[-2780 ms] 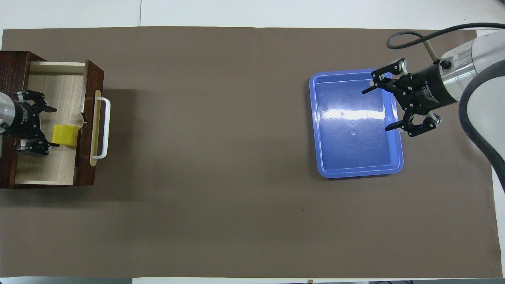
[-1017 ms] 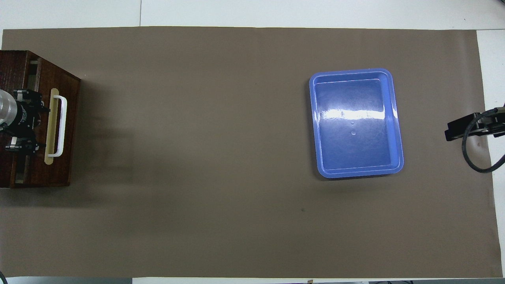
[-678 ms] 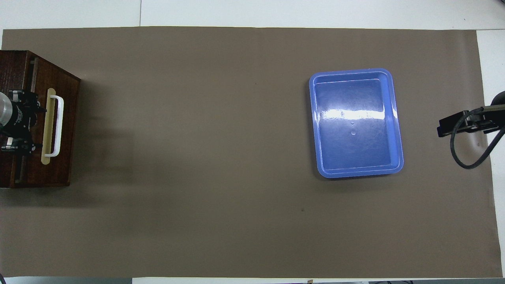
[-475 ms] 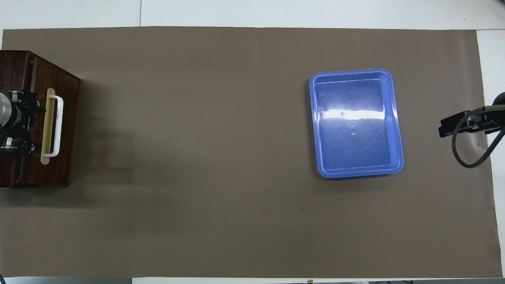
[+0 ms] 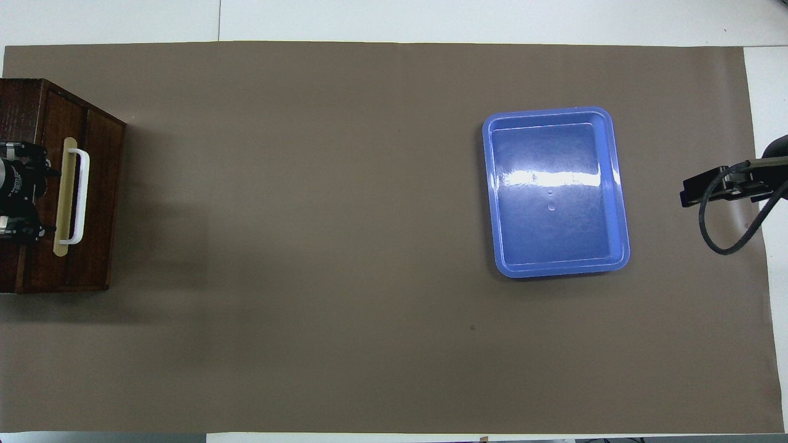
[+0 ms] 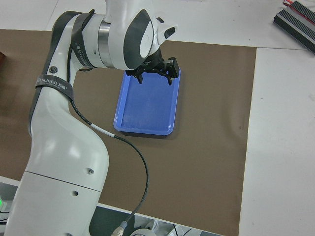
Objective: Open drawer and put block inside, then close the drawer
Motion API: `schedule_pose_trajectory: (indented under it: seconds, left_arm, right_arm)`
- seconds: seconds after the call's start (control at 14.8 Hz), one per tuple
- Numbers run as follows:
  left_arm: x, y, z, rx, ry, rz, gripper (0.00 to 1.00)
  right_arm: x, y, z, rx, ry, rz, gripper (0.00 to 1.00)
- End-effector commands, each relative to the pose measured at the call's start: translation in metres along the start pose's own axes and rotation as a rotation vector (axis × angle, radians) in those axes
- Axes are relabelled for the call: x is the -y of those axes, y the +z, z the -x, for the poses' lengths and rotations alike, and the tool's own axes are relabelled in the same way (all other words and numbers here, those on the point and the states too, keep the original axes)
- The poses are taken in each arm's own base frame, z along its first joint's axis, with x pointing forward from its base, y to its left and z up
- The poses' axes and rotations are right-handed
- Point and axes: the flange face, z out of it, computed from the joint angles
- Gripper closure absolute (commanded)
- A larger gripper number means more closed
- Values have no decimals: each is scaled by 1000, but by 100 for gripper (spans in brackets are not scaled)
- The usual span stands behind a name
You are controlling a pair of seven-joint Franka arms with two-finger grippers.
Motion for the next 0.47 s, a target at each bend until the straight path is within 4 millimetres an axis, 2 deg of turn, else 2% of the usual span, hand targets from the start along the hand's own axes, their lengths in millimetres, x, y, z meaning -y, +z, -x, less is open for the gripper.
schedule_pose_trajectory:
  seconds: [0.0, 0.2, 0.27, 0.41]
  left_arm:
    - [2, -3, 2, -19, 37, 10, 0]
    - [3, -13, 12, -1, 46, 22, 0]
    - [3, -25, 31, 0, 84, 33, 0]
    - [6, -48, 48, -4, 168, 27, 0]
  right_arm:
    - [-2, -7, 1, 8, -13, -2, 0]
    - [3, -10, 1, 14, -22, 0, 0]
    - [6, -12, 1, 14, -26, 0, 0]
    - [3, -9, -1, 24, -20, -4, 0]
